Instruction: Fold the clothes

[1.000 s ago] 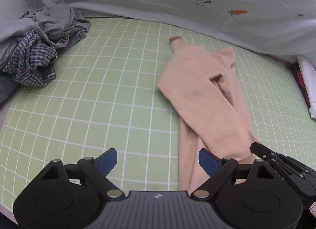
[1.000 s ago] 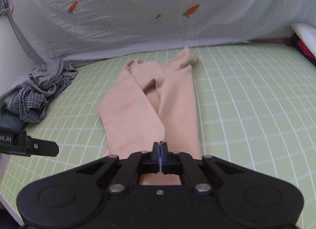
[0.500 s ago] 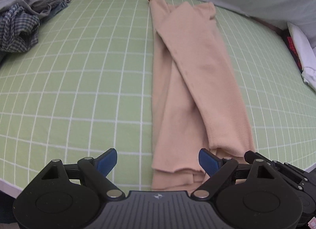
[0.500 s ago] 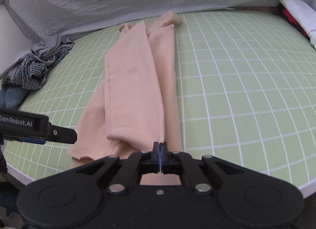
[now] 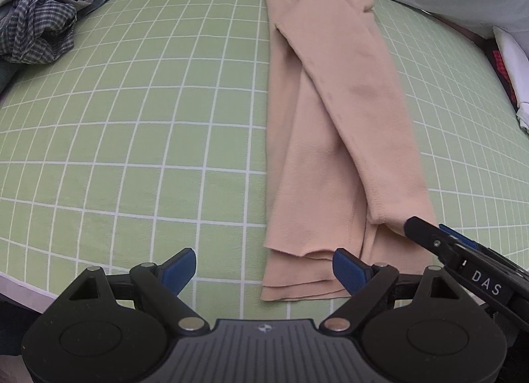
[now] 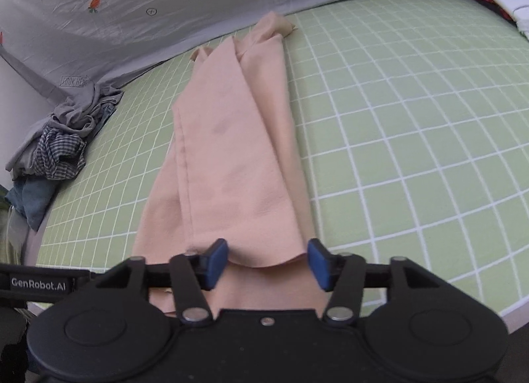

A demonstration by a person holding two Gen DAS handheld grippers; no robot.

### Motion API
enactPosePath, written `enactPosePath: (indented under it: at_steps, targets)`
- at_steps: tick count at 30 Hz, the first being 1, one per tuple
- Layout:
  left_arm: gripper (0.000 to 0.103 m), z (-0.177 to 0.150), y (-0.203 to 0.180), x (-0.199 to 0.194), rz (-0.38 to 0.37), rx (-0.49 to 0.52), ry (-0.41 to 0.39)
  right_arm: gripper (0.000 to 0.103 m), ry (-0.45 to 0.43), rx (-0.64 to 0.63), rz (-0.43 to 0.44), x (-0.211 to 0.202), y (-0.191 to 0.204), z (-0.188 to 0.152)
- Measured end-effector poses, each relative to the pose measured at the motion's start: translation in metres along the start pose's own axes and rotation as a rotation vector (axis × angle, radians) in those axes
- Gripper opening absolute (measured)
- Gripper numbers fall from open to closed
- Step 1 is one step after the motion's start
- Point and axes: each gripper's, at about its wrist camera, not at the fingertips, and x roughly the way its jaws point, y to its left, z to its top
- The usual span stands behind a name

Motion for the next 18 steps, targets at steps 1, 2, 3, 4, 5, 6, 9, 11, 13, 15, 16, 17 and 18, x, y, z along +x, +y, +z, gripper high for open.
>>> enactPosePath:
  at_steps: [1, 2, 3, 4, 5, 6, 9, 11, 13, 15, 16, 17, 18]
  targets:
    - [0.090, 0.000, 0.002, 0.000, 0.002, -0.004, 0.002, 0.058, 0.003, 0.008, 0.010, 0.002, 0.000, 0.000]
    - [0.090, 0.000, 0.004, 0.000, 0.004, -0.007, 0.002, 0.055, 0.004, 0.021, 0.022, 0.004, 0.000, 0.000]
    - [0.090, 0.001, 0.006, 0.000, 0.005, -0.012, 0.002, 0.051, 0.003, 0.039, 0.041, 0.005, -0.002, 0.000]
    - [0.090, 0.001, 0.007, -0.001, 0.006, -0.017, 0.001, 0.030, 0.003, 0.056, 0.058, 0.006, -0.004, 0.001]
    - [0.090, 0.002, 0.007, -0.002, 0.007, -0.022, -0.001, 0.001, 0.009, 0.067, 0.073, 0.006, -0.005, 0.002]
    - [0.090, 0.003, 0.006, -0.003, 0.007, -0.027, -0.003, 0.002, 0.013, 0.079, 0.089, 0.004, -0.006, 0.004]
    - [0.090, 0.002, 0.001, -0.006, 0.008, -0.028, -0.015, 0.001, -0.010, 0.133, 0.153, -0.015, -0.009, 0.010]
    - [0.090, 0.004, -0.003, -0.006, 0.009, -0.022, -0.017, 0.001, -0.038, 0.231, 0.237, -0.030, -0.016, 0.014]
    - [0.090, 0.003, -0.005, -0.006, 0.005, -0.020, -0.013, 0.001, -0.041, 0.372, 0.318, -0.032, -0.030, 0.012]
    - [0.090, 0.002, -0.007, -0.004, 0.002, -0.020, -0.005, 0.001, 0.011, 0.449, 0.271, -0.020, -0.043, 0.005]
    - [0.090, 0.002, -0.008, -0.004, 0.003, -0.018, 0.001, 0.001, 0.049, 0.437, 0.200, -0.013, -0.047, 0.000]
    - [0.090, 0.002, -0.010, -0.004, 0.005, -0.015, 0.004, 0.001, 0.082, 0.428, 0.139, -0.006, -0.051, -0.004]
    - [0.090, 0.003, -0.011, -0.004, 0.006, -0.010, 0.005, 0.001, 0.084, 0.439, 0.139, -0.005, -0.054, -0.007]
